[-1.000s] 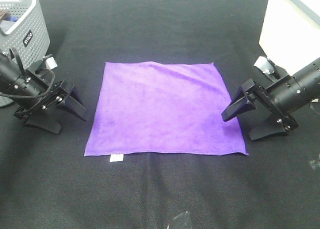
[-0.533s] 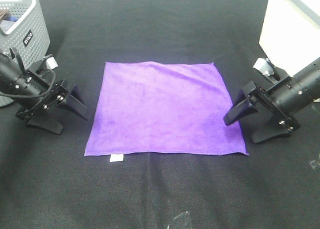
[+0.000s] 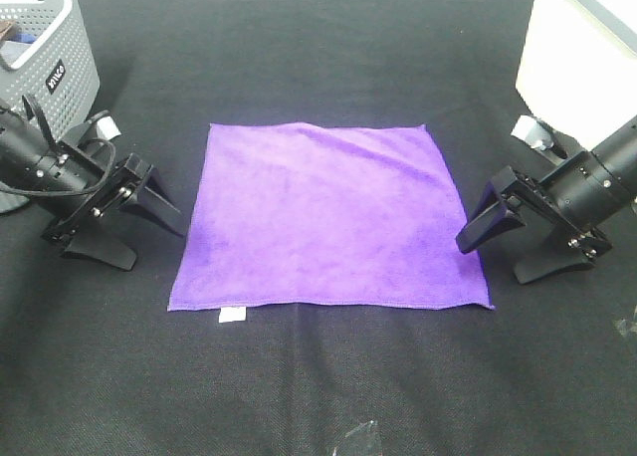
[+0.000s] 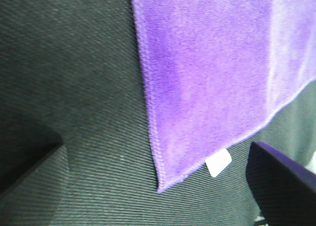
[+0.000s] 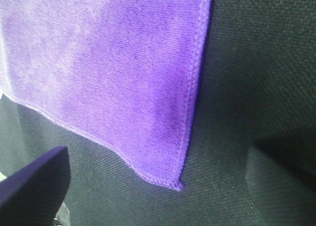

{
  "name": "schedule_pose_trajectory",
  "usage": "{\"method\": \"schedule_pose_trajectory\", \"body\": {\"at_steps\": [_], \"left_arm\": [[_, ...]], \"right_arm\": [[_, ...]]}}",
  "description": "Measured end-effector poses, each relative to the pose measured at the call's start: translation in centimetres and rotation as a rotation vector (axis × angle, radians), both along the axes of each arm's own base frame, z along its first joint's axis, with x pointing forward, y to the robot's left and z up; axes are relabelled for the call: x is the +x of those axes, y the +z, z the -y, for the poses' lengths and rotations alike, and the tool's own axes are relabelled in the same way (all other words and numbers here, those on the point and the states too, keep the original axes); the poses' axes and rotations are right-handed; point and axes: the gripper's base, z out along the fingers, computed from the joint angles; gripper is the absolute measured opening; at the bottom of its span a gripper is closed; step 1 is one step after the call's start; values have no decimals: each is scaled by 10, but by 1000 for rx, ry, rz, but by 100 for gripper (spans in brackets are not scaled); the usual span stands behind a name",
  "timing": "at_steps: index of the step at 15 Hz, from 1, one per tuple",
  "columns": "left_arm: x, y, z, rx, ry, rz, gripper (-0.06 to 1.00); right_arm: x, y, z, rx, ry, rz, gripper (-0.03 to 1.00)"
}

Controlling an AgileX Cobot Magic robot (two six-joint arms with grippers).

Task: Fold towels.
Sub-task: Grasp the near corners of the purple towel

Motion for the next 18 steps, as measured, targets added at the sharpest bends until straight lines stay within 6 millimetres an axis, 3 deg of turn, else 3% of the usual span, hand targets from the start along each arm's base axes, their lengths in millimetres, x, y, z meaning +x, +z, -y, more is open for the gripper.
{"method": "schedule_pose_trajectory", "body": {"at_steps": [10,12,13,14,16,18], "left_arm": [[-1,-1,5,-11,-5,-16,90],[-4,-2,28,-5,-53,-18,90],[-7,-2,52,-4,-87,-4,88],[-9,-3,65,0,-99,11,86],[-10,-3,85,3,-98,39,80],[-11,-5,93,11,-100,51,74]], "right_arm": [[2,-1,-2,25,-39,-18,92],[4,-5,-4,57,-77,-33,89],[5,-12,-9,99,-116,-59,85],[5,-17,-16,112,-115,-73,76],[4,-22,-39,118,-74,-82,67],[2,-24,-62,93,-22,-62,60]]}}
